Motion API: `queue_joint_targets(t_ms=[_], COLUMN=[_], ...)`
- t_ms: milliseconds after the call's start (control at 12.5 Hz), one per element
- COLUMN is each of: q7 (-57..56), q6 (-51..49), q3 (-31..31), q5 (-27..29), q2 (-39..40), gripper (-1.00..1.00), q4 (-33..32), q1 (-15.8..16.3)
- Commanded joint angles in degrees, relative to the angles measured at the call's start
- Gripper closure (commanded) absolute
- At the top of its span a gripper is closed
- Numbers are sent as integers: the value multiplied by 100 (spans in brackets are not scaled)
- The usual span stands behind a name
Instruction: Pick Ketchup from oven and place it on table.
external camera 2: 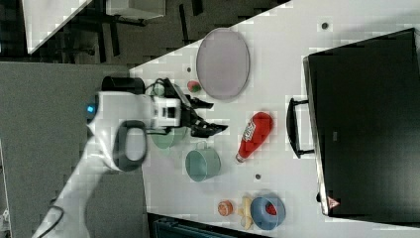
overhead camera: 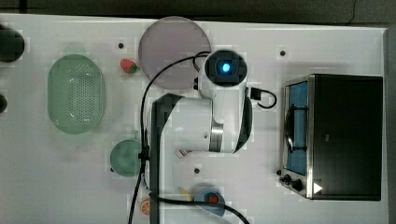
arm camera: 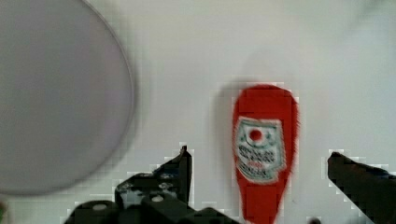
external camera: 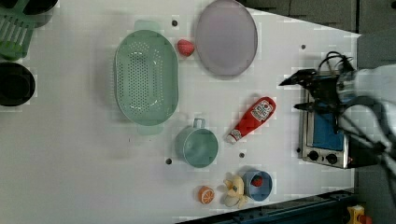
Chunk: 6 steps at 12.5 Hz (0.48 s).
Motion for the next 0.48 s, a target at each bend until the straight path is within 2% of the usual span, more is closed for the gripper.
queue_joint_targets(t_ms=[80,320,480], q7=[349,348,345], q6=[-1271,-2150,-2448], q3=[3,27,12], q5=[59,52,52], q2=[-548,-561,-596], gripper=[-100,-100,-100], q4=[1565,2641,2825], q1=[-97,-89,-95])
